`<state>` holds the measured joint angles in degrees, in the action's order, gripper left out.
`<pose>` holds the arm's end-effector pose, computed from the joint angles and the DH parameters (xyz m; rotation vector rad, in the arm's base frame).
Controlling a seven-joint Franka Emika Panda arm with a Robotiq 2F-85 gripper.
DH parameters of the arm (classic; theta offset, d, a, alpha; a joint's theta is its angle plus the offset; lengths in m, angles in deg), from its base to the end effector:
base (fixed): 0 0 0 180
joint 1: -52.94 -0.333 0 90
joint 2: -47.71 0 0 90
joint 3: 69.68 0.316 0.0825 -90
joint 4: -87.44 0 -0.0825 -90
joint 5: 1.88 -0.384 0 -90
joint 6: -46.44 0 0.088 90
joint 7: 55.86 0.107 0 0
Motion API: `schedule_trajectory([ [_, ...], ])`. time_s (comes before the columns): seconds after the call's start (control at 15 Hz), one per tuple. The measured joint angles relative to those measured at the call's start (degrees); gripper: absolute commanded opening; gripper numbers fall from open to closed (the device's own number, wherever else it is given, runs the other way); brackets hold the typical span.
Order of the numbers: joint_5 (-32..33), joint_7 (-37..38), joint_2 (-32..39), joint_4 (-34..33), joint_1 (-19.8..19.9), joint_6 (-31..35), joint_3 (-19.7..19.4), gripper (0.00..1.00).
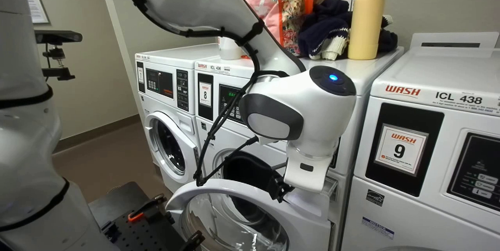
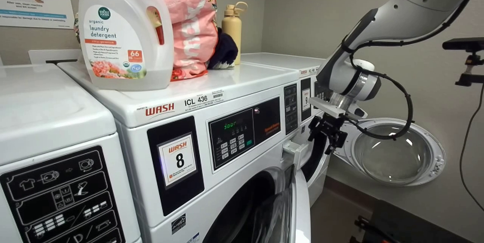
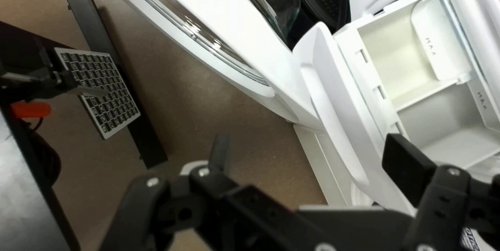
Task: Open the door of the washing machine and push the tray back in
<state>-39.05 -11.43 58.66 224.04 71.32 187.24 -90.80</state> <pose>0.3777 -0.3164 0.2376 -1.5416 2.3730 0.1381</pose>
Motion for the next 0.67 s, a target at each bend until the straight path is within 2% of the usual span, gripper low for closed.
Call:
schedule_trajectory([
  [0.4,4.9,4.5,0.2,1.5,-0.1,-0.3,-0.2,1.00],
  [0.67,4.4,4.6,1.1,1.6,-0.2,-0.3,0.3,1.00],
])
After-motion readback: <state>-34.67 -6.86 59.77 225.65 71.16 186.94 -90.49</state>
